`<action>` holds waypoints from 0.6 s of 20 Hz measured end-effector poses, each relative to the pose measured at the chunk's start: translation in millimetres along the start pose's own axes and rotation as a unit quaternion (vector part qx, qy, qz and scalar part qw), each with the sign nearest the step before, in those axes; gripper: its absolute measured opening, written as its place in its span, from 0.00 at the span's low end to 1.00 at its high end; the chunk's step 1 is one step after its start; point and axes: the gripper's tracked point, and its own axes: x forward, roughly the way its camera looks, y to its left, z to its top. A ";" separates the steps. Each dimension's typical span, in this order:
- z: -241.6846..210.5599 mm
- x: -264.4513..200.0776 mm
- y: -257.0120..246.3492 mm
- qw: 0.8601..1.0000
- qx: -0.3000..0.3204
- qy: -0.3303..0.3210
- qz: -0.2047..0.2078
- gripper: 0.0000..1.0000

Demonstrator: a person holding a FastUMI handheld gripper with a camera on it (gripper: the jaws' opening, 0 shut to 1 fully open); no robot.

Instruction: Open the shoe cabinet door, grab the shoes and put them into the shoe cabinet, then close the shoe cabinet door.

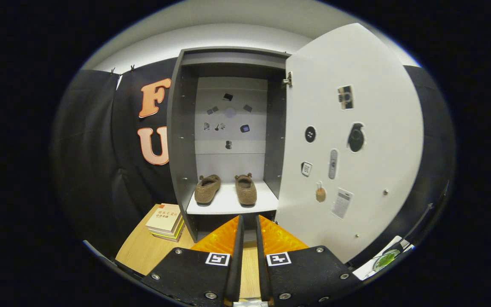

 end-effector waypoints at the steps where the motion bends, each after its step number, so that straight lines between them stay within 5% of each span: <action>1: -2.2 -7.1 -10.9 1.000 0.000 -0.001 -0.010 0.17; 12: -22.2 -60.0 -161.6 0.994 0.040 -0.015 -0.101 0.21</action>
